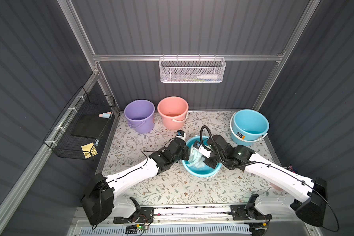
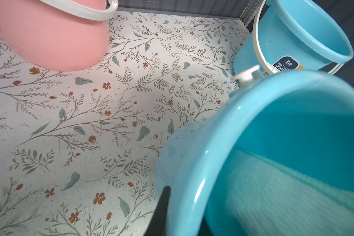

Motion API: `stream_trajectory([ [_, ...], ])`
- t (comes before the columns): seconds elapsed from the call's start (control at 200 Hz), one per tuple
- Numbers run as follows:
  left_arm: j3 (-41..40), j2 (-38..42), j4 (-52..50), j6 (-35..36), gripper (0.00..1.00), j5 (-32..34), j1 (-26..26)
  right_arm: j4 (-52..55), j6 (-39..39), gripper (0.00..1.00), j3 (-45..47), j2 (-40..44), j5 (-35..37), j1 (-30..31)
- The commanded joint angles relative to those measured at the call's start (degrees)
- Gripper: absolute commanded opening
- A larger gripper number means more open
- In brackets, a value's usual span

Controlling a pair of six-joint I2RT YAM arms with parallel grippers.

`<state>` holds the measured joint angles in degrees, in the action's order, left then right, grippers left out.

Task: Wipe the inside of the bucket with a cloth
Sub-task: Wipe the dirt from the inside of the bucket.

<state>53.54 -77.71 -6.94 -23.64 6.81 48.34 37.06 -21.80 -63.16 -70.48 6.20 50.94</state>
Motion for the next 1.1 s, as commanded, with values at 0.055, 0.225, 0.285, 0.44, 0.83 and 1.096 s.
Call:
stream_trajectory([
  [0.055,2.15,0.1,-0.86,1.42,0.0,-1.36,0.21,-6.28,-9.24,0.0,-1.43,4.65,9.11,-0.22],
  [0.225,2.09,0.37,-0.7,1.75,0.0,-1.89,0.26,-14.28,-25.23,0.0,0.64,5.87,17.05,-0.14],
  [0.285,2.17,0.6,-0.82,1.86,0.0,-2.07,0.22,-18.82,-32.39,0.0,3.11,5.8,18.56,-0.14],
  [0.44,1.79,1.63,-1.31,2.19,0.0,-2.15,0.26,-26.53,-48.08,0.0,7.75,3.68,20.93,-0.14],
  [0.83,0.81,4.3,-1.5,2.32,0.0,-2.8,0.27,-32.77,-53.01,0.0,11.59,-7.29,23.86,-0.31],
  [1.096,0.57,5.16,-2.02,2.54,0.0,-2.94,0.27,-36.39,-50.46,0.0,13.23,-14.99,22.05,-0.84],
])
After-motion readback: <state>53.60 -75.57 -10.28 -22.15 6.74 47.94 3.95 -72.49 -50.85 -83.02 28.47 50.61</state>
